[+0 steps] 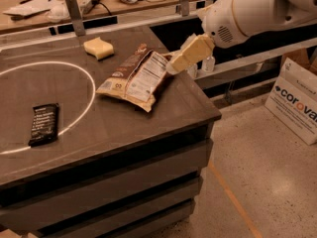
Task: Pick sponge
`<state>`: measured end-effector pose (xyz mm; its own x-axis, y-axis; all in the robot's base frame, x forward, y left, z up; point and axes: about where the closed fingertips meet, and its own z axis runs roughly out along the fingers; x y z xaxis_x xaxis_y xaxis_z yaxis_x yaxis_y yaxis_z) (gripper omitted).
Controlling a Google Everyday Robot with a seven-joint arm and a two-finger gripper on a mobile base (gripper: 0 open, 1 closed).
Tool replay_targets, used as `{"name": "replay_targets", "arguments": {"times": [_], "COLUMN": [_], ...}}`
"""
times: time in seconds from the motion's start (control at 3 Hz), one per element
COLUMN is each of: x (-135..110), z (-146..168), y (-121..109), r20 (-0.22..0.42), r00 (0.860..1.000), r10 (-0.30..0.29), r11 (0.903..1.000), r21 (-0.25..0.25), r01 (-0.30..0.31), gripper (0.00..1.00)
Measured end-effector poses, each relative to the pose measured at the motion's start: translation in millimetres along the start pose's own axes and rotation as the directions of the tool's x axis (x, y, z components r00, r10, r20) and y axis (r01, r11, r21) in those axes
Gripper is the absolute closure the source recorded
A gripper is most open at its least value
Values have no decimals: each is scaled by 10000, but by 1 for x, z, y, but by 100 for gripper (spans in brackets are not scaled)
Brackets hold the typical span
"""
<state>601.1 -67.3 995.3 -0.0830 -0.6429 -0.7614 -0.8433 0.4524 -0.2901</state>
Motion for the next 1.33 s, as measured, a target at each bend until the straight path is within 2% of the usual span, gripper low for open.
{"name": "replay_targets", "arguments": {"times": [0.33, 0.67, 1.0, 1.33], "x": [-8, -8, -20, -41], "z": [59, 59, 83, 123], "y": [-21, -21, -22, -30], "r20": [-143, -142, 353, 1071], "r00": [9999, 9999, 9994, 9943], "r10": [90, 90, 28, -11], "r11": [9999, 9999, 9999, 9999], "r21": [-84, -84, -99, -109], "r01": [-91, -91, -25, 22], "gripper": [0, 0, 0, 0]}}
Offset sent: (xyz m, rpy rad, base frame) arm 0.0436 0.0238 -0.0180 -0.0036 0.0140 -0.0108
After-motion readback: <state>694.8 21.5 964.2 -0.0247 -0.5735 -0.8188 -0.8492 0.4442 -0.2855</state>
